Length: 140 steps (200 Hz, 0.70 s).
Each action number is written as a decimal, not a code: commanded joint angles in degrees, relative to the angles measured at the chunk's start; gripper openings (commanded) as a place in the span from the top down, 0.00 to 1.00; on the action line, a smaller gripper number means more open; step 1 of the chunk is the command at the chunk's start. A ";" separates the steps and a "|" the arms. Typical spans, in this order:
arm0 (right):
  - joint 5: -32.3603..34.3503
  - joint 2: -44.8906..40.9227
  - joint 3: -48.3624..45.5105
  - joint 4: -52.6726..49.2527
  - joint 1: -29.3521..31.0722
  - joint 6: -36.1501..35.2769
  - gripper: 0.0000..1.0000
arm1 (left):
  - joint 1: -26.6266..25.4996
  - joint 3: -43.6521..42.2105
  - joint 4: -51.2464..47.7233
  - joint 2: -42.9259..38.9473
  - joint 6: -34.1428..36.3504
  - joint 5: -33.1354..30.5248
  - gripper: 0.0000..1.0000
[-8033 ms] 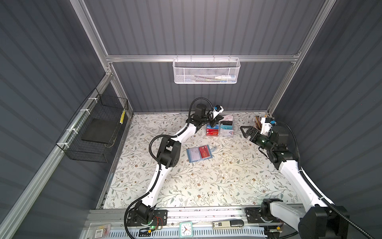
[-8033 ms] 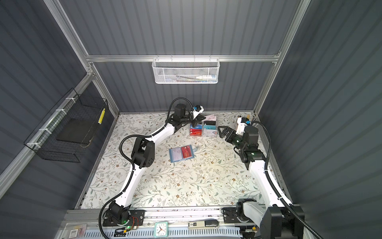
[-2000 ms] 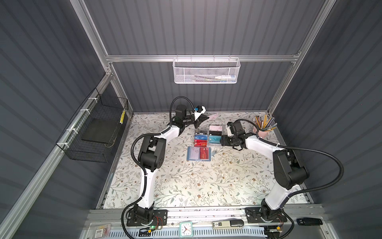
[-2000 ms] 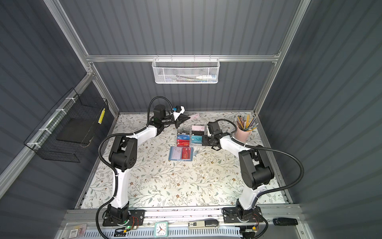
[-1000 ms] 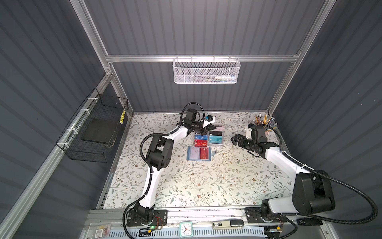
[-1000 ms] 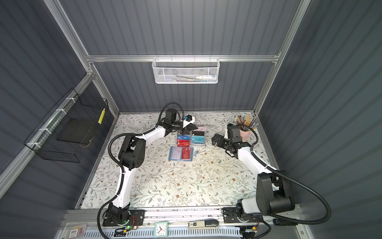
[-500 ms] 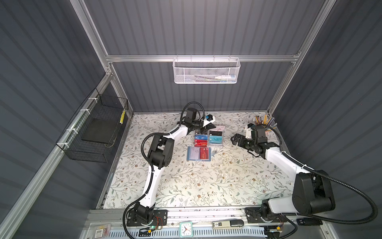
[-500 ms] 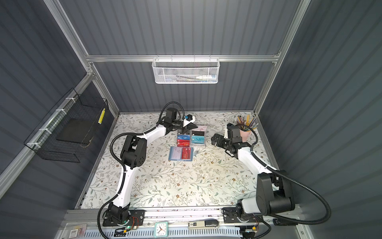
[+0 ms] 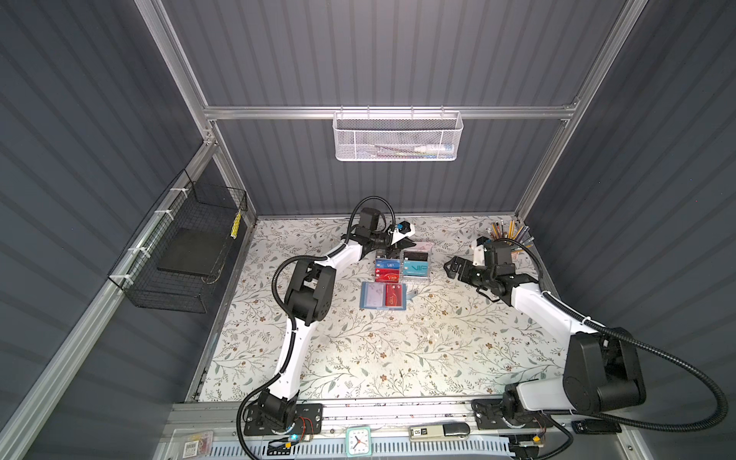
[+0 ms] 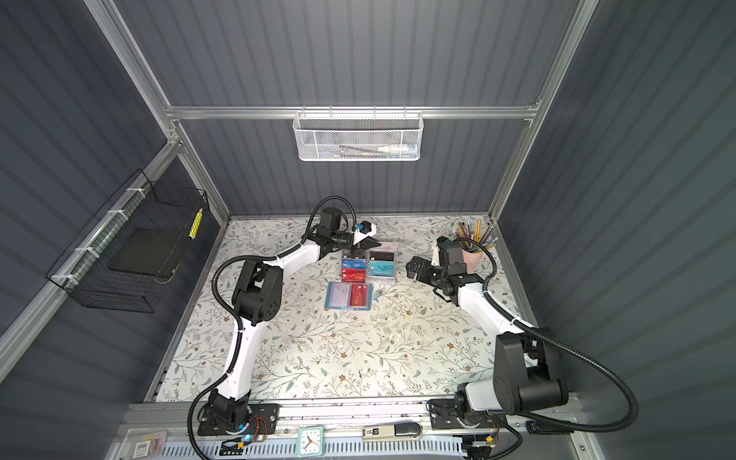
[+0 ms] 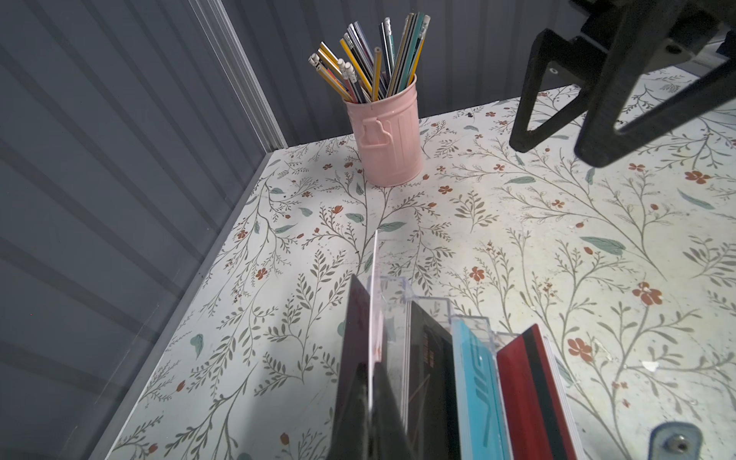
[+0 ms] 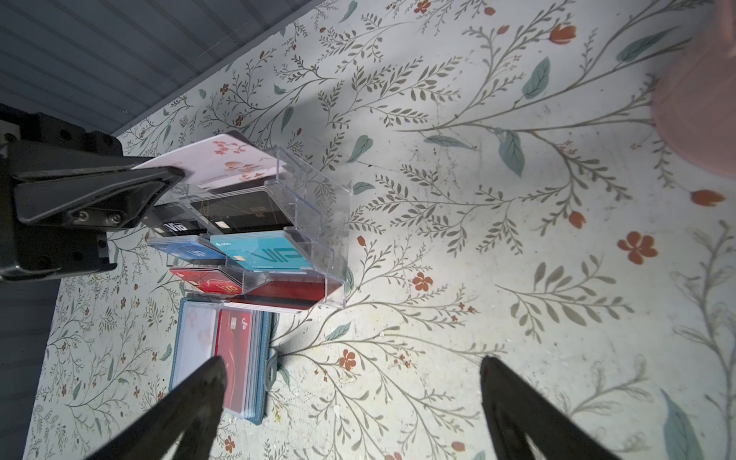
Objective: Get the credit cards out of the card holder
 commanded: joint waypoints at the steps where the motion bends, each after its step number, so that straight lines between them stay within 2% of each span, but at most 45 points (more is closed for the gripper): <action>1: -1.05 -0.78 -1.04 0.37 -0.20 0.52 0.01 | 0.67 -1.58 -0.97 -1.70 1.19 -0.97 1.00; 49: -1.14 -1.16 -1.35 0.56 -0.25 0.55 0.01 | 0.82 -2.91 1.35 -2.36 -0.53 -1.57 1.00; 64: -1.33 -1.05 -1.35 0.65 -0.25 0.65 0.01 | 0.84 -3.60 2.85 -2.67 -1.34 -1.86 0.93; 89: -1.46 -1.02 -1.43 0.73 -0.25 0.62 0.01 | 0.84 -4.45 4.63 -3.02 -2.35 -2.34 0.92; 140: -1.79 -0.97 -1.59 1.03 -0.24 0.77 0.01 | 0.84 -7.20 9.63 -4.64 -5.26 -3.41 0.79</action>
